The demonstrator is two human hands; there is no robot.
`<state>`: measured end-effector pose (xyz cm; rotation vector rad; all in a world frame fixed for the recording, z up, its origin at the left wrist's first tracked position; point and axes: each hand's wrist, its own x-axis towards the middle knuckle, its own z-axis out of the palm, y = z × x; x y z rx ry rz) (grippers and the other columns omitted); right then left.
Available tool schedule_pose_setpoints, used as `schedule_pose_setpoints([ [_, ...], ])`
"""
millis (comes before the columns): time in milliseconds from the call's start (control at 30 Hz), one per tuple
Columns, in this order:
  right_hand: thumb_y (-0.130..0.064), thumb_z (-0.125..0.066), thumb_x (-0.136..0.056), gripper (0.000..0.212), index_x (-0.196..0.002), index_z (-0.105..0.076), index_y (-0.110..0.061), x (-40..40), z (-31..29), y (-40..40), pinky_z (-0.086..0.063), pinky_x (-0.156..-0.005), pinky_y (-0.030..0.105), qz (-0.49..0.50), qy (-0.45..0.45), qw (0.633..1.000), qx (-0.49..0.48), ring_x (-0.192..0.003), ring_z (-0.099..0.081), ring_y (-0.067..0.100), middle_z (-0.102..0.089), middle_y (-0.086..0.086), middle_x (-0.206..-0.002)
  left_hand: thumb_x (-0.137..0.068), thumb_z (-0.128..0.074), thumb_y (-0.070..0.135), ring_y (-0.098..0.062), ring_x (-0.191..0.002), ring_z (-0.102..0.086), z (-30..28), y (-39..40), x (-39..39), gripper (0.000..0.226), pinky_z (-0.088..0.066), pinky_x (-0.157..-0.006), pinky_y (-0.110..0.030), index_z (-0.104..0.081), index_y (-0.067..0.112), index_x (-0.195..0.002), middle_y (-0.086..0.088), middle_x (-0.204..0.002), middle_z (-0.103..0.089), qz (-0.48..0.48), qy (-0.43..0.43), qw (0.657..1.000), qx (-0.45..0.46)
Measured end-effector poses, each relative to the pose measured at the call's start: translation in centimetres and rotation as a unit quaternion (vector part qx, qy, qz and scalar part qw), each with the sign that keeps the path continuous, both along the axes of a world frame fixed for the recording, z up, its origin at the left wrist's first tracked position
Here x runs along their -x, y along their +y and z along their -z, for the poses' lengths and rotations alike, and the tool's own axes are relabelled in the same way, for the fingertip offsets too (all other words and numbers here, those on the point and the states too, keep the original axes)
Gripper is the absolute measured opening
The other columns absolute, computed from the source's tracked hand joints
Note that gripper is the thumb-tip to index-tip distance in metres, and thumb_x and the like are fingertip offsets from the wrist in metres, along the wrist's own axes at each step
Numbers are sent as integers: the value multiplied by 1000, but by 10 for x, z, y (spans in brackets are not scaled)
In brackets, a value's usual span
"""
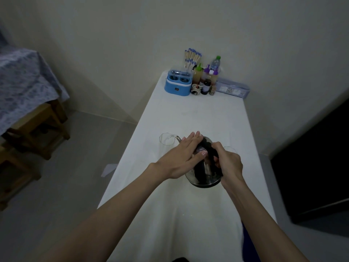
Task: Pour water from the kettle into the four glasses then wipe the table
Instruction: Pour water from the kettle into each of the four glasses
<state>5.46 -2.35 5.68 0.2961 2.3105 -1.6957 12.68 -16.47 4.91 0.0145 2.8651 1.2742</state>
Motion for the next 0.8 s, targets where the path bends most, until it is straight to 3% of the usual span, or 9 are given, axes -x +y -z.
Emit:
schedule_pose_setpoints([
  [167, -50, -70, -68, 36, -61, -69, -15, 1, -3, 1, -55, -76, 41, -8, 1, 1000, -4, -74, -64, 23, -69, 2, -69, -102, -29, 46, -2, -148, 5, -2, 3, -1, 62, 2, -121, -24, -13, 18, -155, 5, -164, -4, -5, 5, 1000, -2],
  [800, -49, -72, -69, 38, -65, -69, -11, 2, -12, 5, -49, -67, 34, -19, 2, 1000, -3, -67, -60, 20, -67, 1, -68, -103, -26, 44, -3, -149, 5, 4, 10, 3, 61, 3, -122, -27, -12, 16, -155, 4, -164, -7, -19, 25, 999, -13],
])
